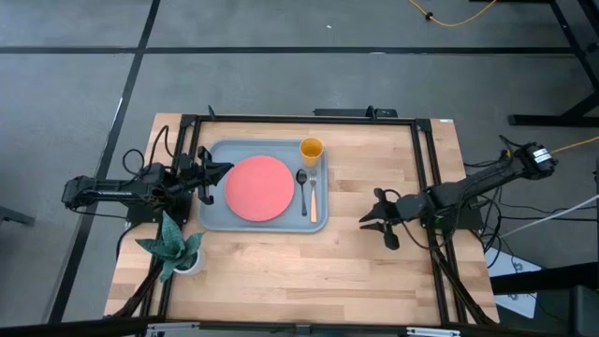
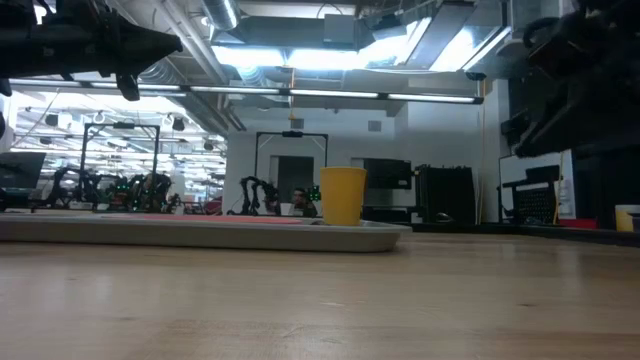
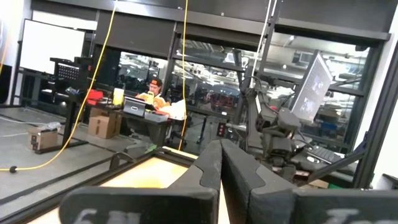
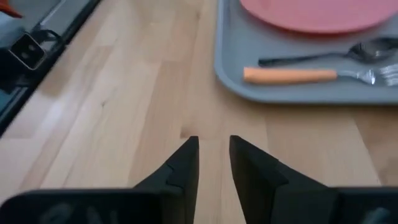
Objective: Pick and place plate/cup/fork/spoon on tray
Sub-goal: Return to Home Position
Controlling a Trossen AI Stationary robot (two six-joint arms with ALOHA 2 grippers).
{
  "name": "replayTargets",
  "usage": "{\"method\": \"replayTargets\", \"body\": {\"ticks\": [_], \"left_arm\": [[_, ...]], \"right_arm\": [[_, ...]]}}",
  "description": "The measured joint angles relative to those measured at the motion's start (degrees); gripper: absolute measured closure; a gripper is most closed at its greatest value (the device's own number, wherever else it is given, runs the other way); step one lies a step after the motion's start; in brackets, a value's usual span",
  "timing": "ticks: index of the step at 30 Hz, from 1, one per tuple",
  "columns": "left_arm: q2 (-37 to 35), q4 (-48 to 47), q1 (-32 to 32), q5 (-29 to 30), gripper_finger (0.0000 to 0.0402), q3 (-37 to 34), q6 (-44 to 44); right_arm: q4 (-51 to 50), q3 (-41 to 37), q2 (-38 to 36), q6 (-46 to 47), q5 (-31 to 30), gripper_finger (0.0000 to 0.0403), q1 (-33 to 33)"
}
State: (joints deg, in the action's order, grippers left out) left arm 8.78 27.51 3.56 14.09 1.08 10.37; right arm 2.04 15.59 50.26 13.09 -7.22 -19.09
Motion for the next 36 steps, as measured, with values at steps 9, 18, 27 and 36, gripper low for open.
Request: {"method": "replayTargets", "body": {"ticks": [9,18,27,36], "left_arm": [[0.0,0.0,0.0,0.0,0.0401,0.0,0.0],[0.0,0.0,0.0,0.0,0.0401,0.0,0.0],[0.0,0.0,0.0,0.0,0.0401,0.0,0.0],[0.0,0.0,0.0,0.0,0.0401,0.0,0.0]], "right_arm": [[-3.0,0.0,-6.2,-6.0,8.2,0.0309,3.9],[-5.7,-1.5,-12.6,-9.1,8.9,0.0309,7.8],[-0.1,-11.3,-25.1,-9.1,17.2,0.0309,10.5],[-1.4,-14.3,-35.6,-12.2,19.5,0.0309,14.7]]}}
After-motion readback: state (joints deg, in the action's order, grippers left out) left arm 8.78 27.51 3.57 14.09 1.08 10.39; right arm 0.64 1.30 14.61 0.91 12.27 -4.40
